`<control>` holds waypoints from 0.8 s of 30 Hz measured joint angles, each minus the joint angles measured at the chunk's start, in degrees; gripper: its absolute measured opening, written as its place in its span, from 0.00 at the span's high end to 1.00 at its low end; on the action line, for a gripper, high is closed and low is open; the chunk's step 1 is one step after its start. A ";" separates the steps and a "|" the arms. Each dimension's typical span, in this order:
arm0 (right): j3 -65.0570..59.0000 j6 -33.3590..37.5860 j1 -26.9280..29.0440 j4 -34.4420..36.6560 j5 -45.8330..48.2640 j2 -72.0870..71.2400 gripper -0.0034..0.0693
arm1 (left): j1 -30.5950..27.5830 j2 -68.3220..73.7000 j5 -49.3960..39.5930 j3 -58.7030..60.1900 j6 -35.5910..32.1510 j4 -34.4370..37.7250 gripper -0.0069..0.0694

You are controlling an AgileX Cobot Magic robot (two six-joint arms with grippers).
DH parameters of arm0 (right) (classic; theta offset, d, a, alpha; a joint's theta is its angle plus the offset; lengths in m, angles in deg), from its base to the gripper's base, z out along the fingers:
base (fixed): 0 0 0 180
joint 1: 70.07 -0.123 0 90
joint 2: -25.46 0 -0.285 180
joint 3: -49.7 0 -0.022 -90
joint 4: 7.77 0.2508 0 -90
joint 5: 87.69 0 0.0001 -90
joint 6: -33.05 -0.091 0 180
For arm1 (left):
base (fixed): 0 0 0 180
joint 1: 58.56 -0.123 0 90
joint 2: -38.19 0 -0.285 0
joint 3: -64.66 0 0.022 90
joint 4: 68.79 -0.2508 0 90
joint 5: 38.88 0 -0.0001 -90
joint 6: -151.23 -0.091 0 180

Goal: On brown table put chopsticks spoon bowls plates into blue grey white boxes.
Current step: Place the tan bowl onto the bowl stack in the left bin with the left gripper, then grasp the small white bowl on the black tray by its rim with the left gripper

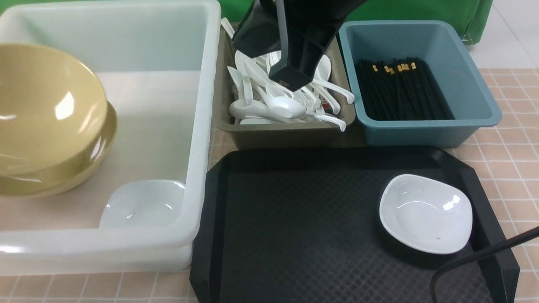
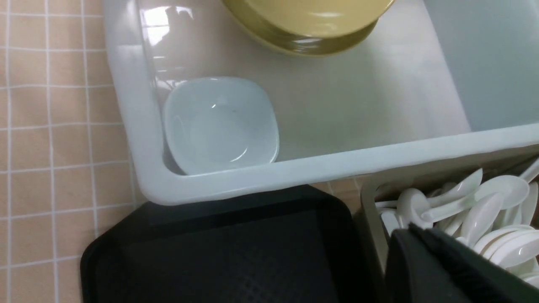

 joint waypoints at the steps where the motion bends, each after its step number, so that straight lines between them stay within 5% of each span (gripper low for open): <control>1: 0.00 0.00 0.00 0.00 0.00 0.00 0.90 | 0.08 0.24 0.09 0.00 0.00 0.00 0.90; 7: 0.00 0.00 0.00 0.00 0.00 0.00 0.90 | 2.48 4.22 4.42 -0.32 -3.15 -2.53 0.86; 12: 0.00 0.00 0.00 0.00 0.20 0.00 0.90 | 4.20 4.44 4.02 -1.20 -1.79 -9.82 0.68; 19: 0.00 -0.28 0.00 -1.91 1.92 0.00 0.90 | 4.82 5.21 -10.15 -13.28 6.97 -17.91 0.24; 24: 0.00 -6.35 0.00 -10.38 3.28 0.00 0.90 | 7.47 4.82 -22.05 -25.08 12.03 -17.62 0.19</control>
